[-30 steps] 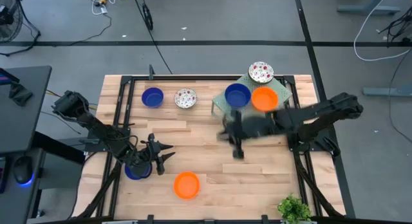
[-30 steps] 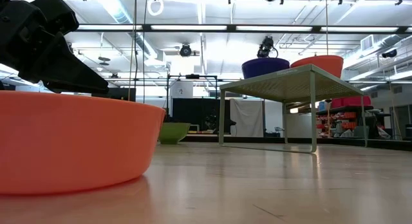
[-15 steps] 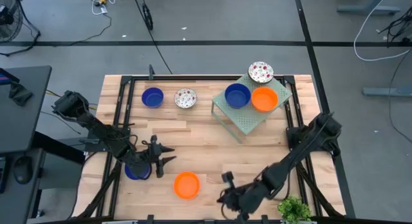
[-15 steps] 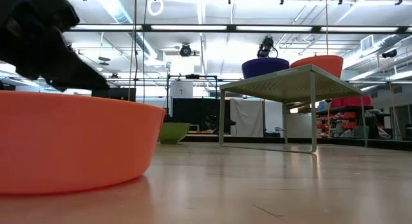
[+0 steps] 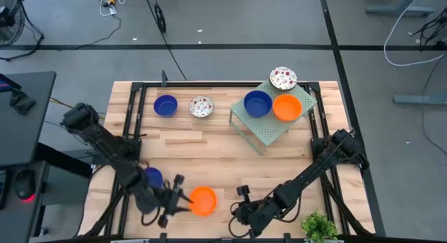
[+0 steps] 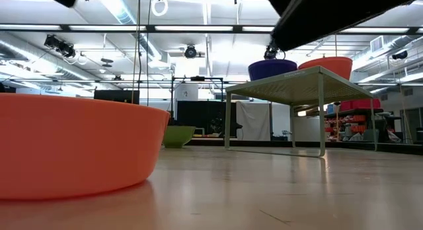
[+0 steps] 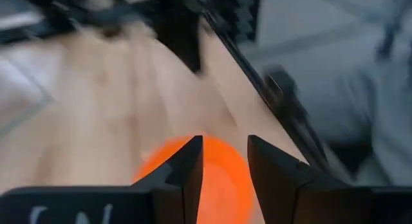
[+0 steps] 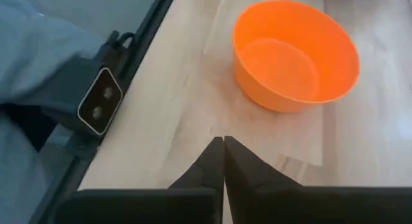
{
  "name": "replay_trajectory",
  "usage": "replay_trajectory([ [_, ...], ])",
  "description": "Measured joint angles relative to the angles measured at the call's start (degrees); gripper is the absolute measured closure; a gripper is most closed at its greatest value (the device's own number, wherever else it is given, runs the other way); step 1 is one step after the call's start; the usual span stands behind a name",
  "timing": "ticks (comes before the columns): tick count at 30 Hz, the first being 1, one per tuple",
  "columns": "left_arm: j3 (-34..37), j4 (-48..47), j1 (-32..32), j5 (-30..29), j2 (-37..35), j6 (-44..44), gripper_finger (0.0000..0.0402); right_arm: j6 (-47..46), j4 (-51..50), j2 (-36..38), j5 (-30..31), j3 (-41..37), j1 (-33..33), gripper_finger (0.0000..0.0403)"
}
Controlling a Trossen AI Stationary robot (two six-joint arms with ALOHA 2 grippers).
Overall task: Pick & Place Mini bowls
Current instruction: Stack the orange bowl on the orange bowl on the shelf
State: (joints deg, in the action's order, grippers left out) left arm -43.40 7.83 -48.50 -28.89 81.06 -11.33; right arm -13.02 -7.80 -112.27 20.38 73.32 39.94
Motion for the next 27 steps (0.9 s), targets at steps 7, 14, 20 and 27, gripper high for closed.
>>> replay_trajectory([
  [7, -9.11, -12.46, -2.79, 2.33, 11.44, -2.01, 0.0274, -0.02, -0.04, 0.09, -0.39, 0.00, -0.12, 0.0390],
  [14, -12.31, -15.77, -1.13, 1.49, 17.49, -3.02, 0.0234, -0.02, -0.05, 0.09, -0.35, 0.00, -0.12, 0.0390],
  [20, -12.41, -16.83, 1.36, 7.88, 19.42, -2.97, 0.0228, -0.02, -0.03, 0.11, -0.35, 0.00, -0.12, 0.0389],
  [27, -12.39, -16.62, 4.23, 10.05, 20.31, -2.87, 0.0314, 0.00, 0.20, 0.13, -0.35, 0.00, -0.12, 0.0389],
])
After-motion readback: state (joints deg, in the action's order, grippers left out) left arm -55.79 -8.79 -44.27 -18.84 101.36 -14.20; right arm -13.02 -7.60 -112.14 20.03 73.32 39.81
